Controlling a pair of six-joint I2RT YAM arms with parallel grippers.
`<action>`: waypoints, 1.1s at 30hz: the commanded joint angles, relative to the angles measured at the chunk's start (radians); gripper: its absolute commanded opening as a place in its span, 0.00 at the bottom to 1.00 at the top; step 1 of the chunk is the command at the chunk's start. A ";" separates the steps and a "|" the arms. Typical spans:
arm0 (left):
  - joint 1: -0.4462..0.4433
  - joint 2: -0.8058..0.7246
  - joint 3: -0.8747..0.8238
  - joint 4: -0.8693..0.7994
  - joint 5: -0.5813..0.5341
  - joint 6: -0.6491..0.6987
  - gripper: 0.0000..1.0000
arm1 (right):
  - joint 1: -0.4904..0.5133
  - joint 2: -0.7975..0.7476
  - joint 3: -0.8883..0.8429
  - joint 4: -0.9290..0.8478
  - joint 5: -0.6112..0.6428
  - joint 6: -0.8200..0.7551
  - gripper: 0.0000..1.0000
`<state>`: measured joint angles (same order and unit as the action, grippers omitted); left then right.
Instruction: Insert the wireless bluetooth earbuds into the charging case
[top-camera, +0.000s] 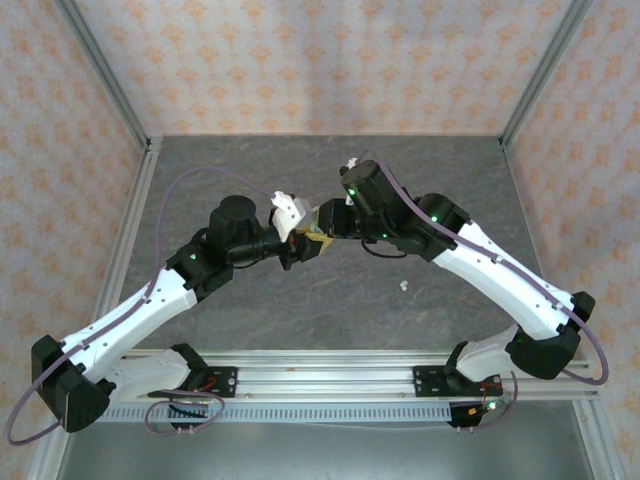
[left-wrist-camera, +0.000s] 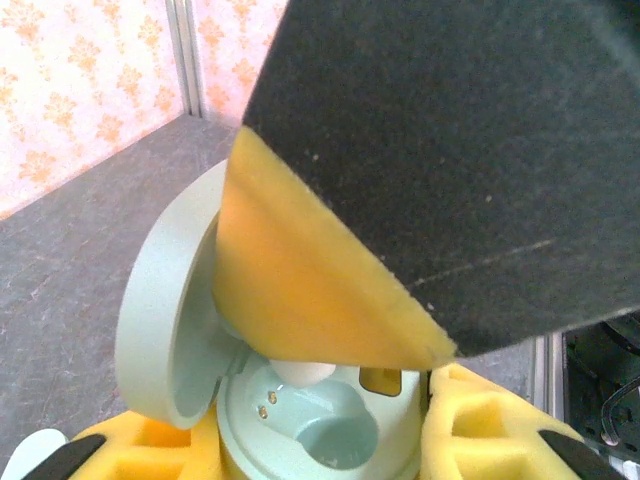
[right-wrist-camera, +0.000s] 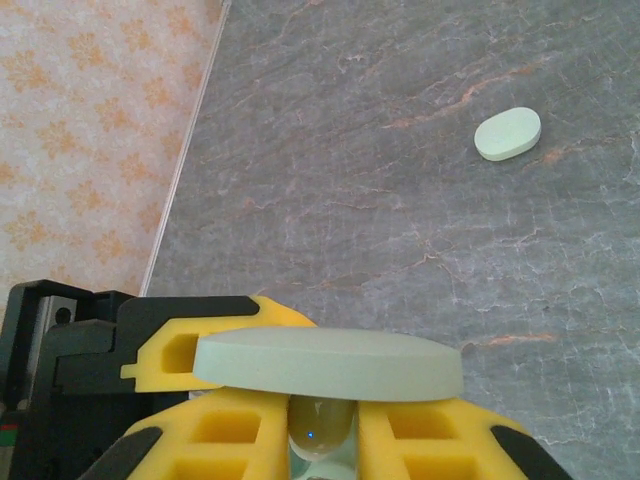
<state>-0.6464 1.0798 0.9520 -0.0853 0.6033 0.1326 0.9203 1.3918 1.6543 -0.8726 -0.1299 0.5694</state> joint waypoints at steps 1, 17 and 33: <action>-0.006 -0.013 0.005 0.014 -0.013 0.007 0.29 | 0.004 -0.026 -0.014 0.034 0.011 0.013 0.20; -0.006 0.003 0.016 0.021 -0.010 -0.001 0.29 | 0.026 -0.041 -0.050 0.040 -0.018 0.041 0.20; -0.007 0.004 0.019 0.020 -0.016 -0.002 0.29 | 0.027 -0.064 -0.028 0.043 -0.007 0.034 0.42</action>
<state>-0.6483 1.0843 0.9520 -0.0860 0.5964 0.1318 0.9417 1.3647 1.6077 -0.8360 -0.1539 0.6060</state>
